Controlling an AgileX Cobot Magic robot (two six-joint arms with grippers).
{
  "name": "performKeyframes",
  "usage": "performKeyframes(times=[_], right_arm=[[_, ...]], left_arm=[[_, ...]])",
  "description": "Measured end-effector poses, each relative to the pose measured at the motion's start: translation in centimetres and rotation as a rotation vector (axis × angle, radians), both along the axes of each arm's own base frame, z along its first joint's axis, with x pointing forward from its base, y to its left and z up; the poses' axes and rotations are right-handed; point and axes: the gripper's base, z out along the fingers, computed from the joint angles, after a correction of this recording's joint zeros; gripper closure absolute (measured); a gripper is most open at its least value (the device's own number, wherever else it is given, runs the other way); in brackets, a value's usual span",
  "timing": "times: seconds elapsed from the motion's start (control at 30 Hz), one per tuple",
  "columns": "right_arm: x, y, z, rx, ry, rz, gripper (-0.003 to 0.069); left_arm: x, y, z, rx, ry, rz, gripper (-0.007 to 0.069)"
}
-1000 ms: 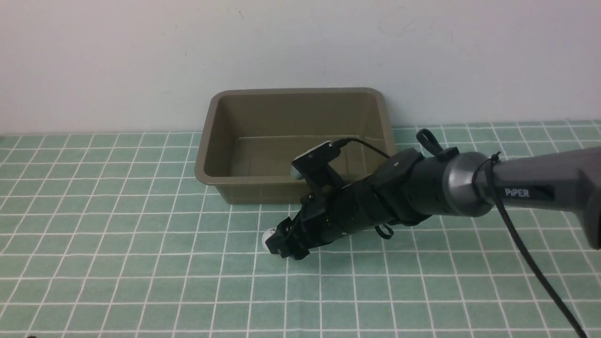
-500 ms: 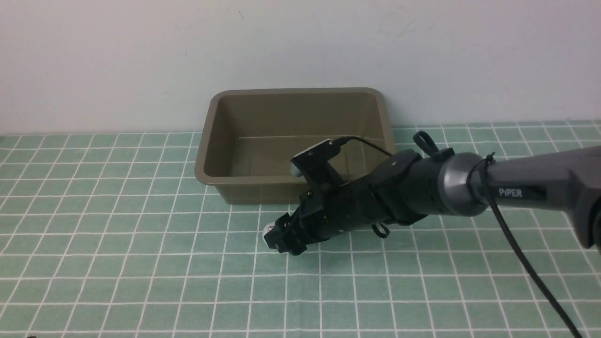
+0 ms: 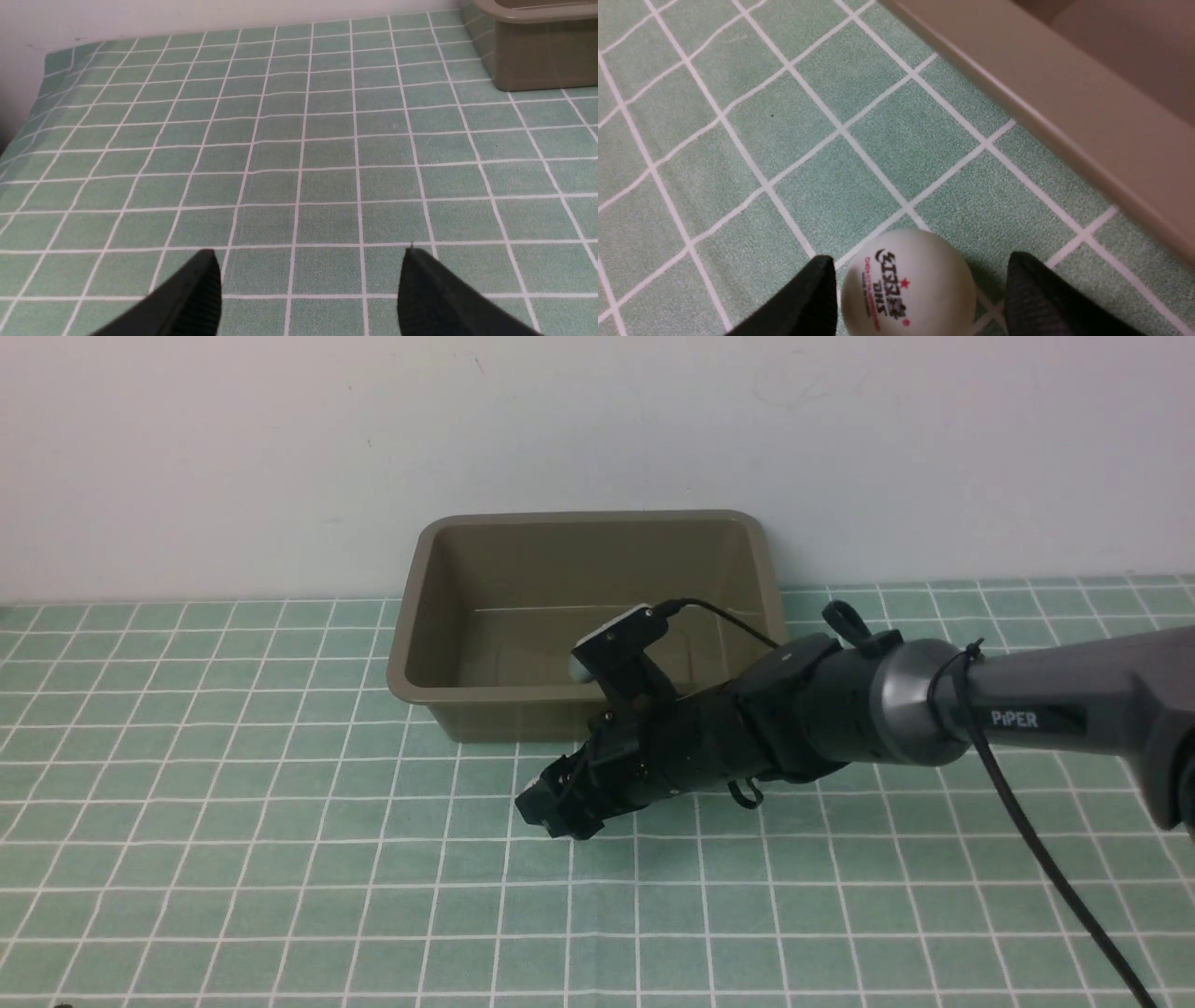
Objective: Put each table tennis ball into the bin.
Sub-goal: Use the right arm to clamp the table tennis ball closest to it
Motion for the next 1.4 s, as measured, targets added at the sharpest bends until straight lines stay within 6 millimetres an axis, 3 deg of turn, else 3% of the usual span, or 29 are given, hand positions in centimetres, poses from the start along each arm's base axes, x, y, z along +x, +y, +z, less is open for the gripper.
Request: performKeyframes(times=[0.73,1.13,1.4], right_arm=[[-0.13,0.09,0.02,0.008,0.009,0.014,0.0221],[-0.14,0.09,0.02,0.007,0.008,0.015,0.0341],[-0.14,0.08,0.01,0.004,0.005,0.018,0.0341]], left_arm=[[0.00,0.00,0.00,0.000,0.000,0.000,0.0165],[0.00,0.00,0.00,0.000,0.000,0.000,0.0165],[0.00,0.00,0.00,0.000,0.000,0.000,0.0165]])
